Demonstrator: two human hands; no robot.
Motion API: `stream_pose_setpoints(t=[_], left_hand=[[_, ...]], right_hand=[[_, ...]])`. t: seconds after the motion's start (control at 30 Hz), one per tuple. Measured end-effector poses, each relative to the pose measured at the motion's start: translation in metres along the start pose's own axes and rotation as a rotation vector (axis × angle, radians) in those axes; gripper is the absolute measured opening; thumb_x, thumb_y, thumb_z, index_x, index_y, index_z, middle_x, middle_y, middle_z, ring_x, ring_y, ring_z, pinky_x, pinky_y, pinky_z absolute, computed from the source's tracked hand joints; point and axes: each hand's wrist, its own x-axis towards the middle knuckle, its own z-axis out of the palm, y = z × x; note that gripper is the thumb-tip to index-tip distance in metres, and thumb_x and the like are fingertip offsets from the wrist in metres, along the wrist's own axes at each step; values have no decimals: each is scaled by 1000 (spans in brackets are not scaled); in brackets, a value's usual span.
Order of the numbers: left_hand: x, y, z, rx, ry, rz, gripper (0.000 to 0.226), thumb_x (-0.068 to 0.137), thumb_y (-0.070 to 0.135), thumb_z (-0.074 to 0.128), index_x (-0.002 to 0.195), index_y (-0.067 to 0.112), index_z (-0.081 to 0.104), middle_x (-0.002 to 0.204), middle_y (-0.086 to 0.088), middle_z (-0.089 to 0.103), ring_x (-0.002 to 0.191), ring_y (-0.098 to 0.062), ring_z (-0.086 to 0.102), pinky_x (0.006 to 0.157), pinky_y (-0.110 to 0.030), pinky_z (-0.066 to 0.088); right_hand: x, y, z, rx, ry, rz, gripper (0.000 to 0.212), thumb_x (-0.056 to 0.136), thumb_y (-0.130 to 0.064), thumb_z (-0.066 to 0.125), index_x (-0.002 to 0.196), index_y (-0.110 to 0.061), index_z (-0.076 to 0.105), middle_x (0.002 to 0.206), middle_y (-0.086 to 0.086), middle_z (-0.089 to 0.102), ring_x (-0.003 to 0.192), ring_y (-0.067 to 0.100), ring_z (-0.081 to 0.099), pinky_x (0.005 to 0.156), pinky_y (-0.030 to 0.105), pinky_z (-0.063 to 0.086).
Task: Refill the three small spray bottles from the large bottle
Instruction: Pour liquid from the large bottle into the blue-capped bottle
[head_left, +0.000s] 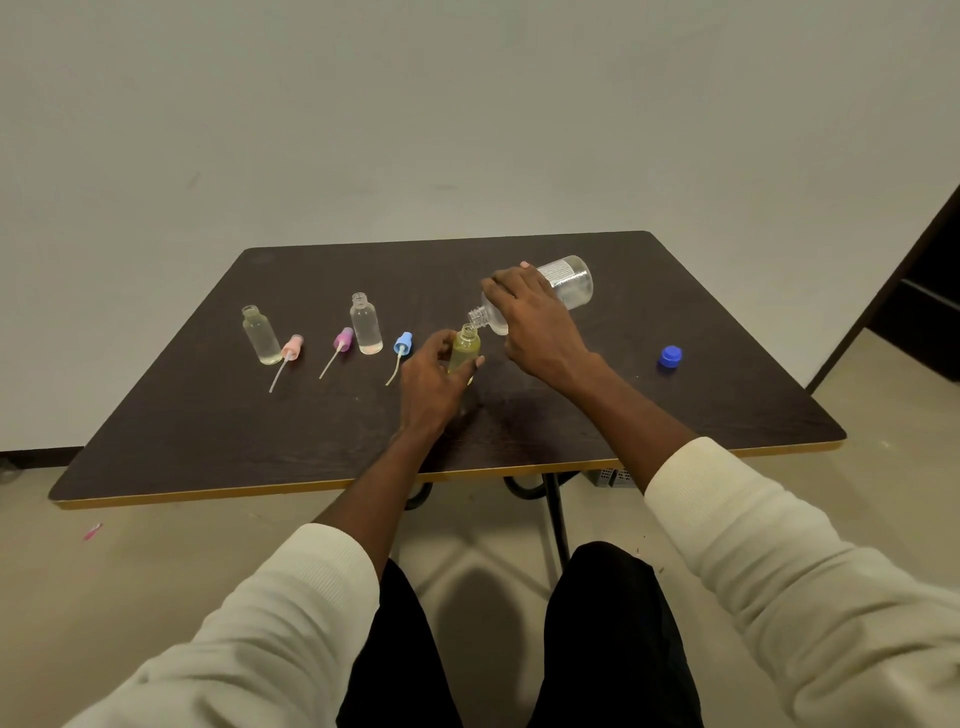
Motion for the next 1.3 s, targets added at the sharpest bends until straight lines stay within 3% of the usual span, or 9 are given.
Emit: stream_pose_setpoints(t=[0.17, 0.33, 0.53, 0.77, 0.93, 1.3], left_hand=[[0, -1, 0, 4, -7, 7, 33, 84, 29, 78, 112, 18, 65, 97, 12, 66, 89, -5, 64, 80, -25, 55], [0, -1, 0, 5, -11, -1, 32, 84, 27, 78, 112, 18, 65, 93, 16, 62, 84, 5, 59, 77, -19, 51], [1, -2, 1, 6, -14, 6, 31, 84, 28, 78, 111, 19, 64, 95, 13, 63, 87, -4, 62, 77, -22, 53], [0, -2, 0, -5, -15, 1, 28, 84, 28, 79, 105, 29, 61, 91, 20, 62, 85, 0, 62, 74, -20, 52], [1, -3, 0, 4, -11, -13, 31, 84, 27, 79, 110, 20, 64, 92, 18, 62, 83, 11, 59, 70, -3, 44], [2, -4, 1, 11, -10, -21, 31, 85, 30, 78, 110, 19, 64, 93, 15, 63, 83, 5, 60, 71, -10, 46]], right_hand=[[0, 0, 0, -5, -5, -3, 64, 63, 5, 69, 125, -3, 55, 123, 15, 56, 118, 32, 51, 116, 44, 27], [0, -1, -1, -11, -2, -2, 63, 64, 4, 70, 125, -3, 56, 123, 15, 57, 118, 32, 51, 116, 44, 28], [-1, -1, -2, -13, -13, -4, 65, 64, 3, 72, 126, -3, 55, 124, 16, 56, 119, 33, 51, 116, 45, 28], [-1, -2, -3, -16, -12, -7, 64, 64, 4, 72, 125, -2, 56, 123, 16, 57, 117, 33, 52, 115, 46, 30], [-1, -5, -4, -21, -16, 3, 64, 64, 4, 71, 126, -3, 55, 125, 15, 56, 119, 32, 50, 116, 44, 27], [0, -5, -3, -27, -9, -8, 63, 65, 2, 72, 125, -3, 56, 124, 15, 56, 119, 32, 50, 115, 44, 28]])
